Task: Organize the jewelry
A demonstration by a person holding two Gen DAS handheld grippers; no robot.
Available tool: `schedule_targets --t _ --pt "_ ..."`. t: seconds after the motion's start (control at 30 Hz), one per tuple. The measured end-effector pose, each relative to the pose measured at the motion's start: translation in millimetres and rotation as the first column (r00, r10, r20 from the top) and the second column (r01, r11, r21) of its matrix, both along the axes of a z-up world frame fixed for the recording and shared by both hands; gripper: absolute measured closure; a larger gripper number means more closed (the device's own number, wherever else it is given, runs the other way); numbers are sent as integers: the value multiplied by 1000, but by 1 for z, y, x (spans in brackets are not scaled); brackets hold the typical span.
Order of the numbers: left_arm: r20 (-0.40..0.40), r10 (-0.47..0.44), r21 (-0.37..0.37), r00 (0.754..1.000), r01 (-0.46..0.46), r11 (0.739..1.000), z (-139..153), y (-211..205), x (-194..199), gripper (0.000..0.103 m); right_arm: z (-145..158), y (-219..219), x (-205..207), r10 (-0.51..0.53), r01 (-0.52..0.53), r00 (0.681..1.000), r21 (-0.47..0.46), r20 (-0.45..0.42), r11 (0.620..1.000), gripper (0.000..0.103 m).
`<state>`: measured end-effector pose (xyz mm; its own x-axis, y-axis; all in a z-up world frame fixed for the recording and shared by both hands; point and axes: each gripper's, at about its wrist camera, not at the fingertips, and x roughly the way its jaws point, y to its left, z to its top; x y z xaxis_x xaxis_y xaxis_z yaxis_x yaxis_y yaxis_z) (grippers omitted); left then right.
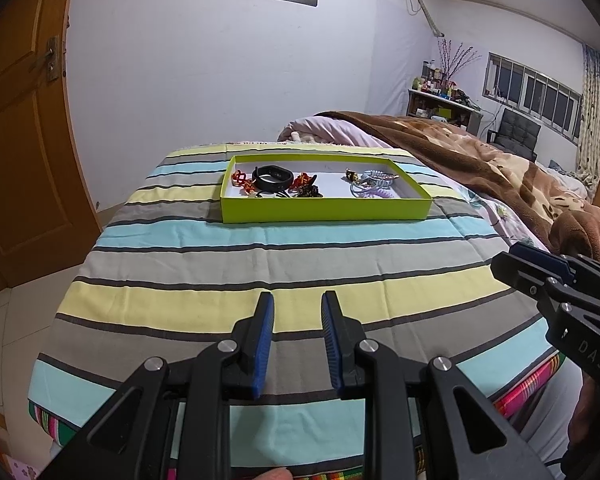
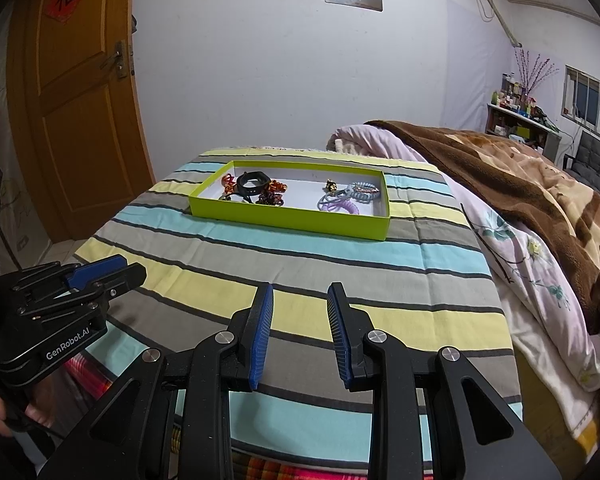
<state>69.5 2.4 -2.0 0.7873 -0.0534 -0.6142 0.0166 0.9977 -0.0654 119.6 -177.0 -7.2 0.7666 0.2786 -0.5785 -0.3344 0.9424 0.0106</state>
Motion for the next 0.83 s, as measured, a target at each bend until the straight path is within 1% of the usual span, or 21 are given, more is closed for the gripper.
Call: schedule_targets --t 0.37,0.63,0.83 --pt "1 20 15 1000 -20 1000 -1 2 1 78 0 0 0 1 -1 1000 -1 1 1000 74" --pt "8 11 20 1000 -11 1000 -1 0 1 78 0 1 0 1 -1 1000 -2 2 1000 74" --pt "1 11 6 1000 -11 1000 -2 2 2 78 1 1 0 2 -2 1000 -1 5 1000 74"
